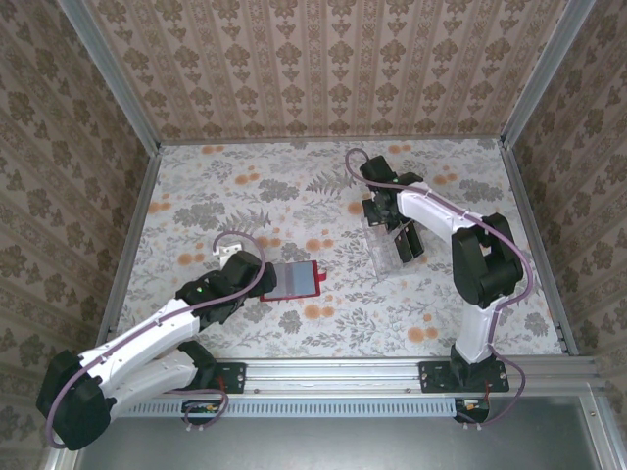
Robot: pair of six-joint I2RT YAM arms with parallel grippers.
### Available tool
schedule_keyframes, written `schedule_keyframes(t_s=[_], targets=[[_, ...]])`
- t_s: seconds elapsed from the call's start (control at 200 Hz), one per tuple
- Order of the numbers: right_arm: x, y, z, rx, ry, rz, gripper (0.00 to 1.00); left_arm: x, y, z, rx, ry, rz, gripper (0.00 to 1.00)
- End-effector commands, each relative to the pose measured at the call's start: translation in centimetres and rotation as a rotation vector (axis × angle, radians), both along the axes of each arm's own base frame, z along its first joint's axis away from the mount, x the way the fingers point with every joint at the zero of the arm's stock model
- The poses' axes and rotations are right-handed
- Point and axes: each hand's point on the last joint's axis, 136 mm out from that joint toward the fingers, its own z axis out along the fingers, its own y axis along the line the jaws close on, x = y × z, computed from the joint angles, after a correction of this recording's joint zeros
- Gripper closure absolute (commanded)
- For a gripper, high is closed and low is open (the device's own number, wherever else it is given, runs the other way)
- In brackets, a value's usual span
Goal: Put the credit cards into the card holder
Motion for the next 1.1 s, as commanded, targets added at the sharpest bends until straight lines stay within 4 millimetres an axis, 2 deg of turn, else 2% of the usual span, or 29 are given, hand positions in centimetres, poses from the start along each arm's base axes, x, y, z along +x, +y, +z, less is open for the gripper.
schedule_keyframes(t_s=[0.0, 0.265, 0.375, 0.47, 0.595, 0.83, 1.0, 1.095], targets=[[-0.2, 0.2, -0.9, 0.016, 0.041, 0.003, 0.87, 0.1, -0.1, 0.1, 0.006, 0.002, -0.011, 0.00], [-0.2, 0.4, -1.4, 0.045, 0.056, 0.005, 0.95, 0.1, -0.1, 0.2, 0.006, 0.001, -0.011, 0.00], [-0.1, 0.5, -1.0, 0.061, 0.051, 0.006, 1.00, 0.1, -0.1, 0.4, 0.004, -0.001, -0.011, 0.00], [-0.1, 0.6, 0.0, 0.083, 0.034, 0.008, 1.00, 0.1, -0.1, 0.4, 0.007, -0.002, -0.012, 0.00], [-0.1, 1.0, 2.5, 0.130, -0.013, 0.013, 1.00, 0.2, -0.1, 0.5, 0.010, -0.004, -0.014, 0.00], [-1.2, 2.9, 8.9, 0.307, -0.146, 0.034, 1.00, 0.2, 0.1, 0.3, 0.022, 0.000, -0.012, 0.00], [-2.9, 5.5, 12.3, 0.501, -0.207, 0.060, 1.00, 0.3, 0.2, 0.1, 0.030, 0.004, -0.012, 0.00], [-4.4, 7.8, 12.7, 0.670, -0.215, 0.066, 1.00, 0.2, 0.3, 0.0, 0.038, 0.007, -0.012, 0.00]])
